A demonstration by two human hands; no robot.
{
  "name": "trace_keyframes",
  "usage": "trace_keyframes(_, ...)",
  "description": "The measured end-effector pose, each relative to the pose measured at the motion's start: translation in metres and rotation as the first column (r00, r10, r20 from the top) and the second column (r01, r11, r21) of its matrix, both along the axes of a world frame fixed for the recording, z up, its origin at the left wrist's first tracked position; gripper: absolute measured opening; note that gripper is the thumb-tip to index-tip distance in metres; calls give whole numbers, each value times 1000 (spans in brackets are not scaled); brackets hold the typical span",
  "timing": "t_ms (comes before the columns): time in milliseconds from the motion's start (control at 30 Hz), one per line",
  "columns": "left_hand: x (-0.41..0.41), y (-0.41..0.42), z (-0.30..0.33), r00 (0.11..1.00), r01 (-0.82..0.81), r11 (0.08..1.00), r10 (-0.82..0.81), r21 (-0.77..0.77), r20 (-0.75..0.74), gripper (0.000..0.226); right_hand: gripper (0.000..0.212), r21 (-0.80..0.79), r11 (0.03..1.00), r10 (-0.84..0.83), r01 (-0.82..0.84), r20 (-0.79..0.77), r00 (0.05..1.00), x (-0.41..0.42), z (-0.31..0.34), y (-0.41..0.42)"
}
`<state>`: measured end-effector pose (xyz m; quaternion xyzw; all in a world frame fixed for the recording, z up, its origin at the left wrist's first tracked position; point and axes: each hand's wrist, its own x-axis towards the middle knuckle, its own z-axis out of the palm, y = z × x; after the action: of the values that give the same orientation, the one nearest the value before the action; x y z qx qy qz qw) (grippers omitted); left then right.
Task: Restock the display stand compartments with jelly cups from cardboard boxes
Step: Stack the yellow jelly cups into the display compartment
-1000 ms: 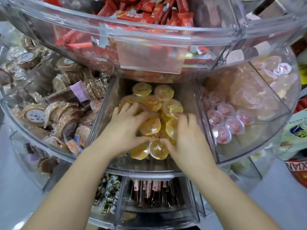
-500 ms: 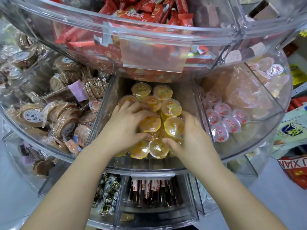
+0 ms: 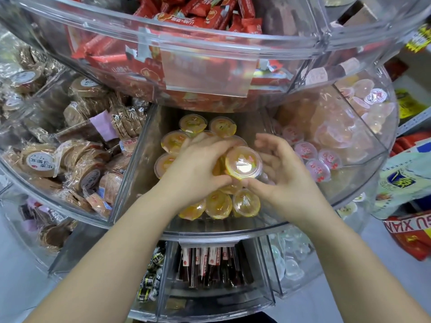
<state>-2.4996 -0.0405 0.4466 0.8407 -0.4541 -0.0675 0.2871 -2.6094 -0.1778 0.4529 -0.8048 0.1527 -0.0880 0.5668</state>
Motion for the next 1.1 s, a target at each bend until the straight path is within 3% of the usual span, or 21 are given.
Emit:
trace_keyframes(300,-15,-7,-7,992,-95,995,96,-9,78,46,63,-291,957,-10,-18,-94,996,6,5,7)
trace_keyframes(500,7,9,-3,997,26,997,-31,77,67,65,66,-421,905,14,-61,-113,993,14,-4,9)
trace_keyframes(700,22,25,-7,1000,5,986,-7,168,12,61,68,-474,875,43,-100,-128,991,15,-20,13)
trace_keyframes(867,23,27,-15,1000,-11,993,13,117,-16,54,74,-465,883,-5,-70,-160,987,9,-17,12)
trace_keyframes(967,23,28,-16,1000,-11,995,13,101,-17,54,69,-576,814,-84,-75,-245,966,12,-18,19)
trace_keyframes(1100,23,29,-16,1000,-6,996,6,88,-7,54,46,-666,745,-141,-46,-224,964,17,-18,25)
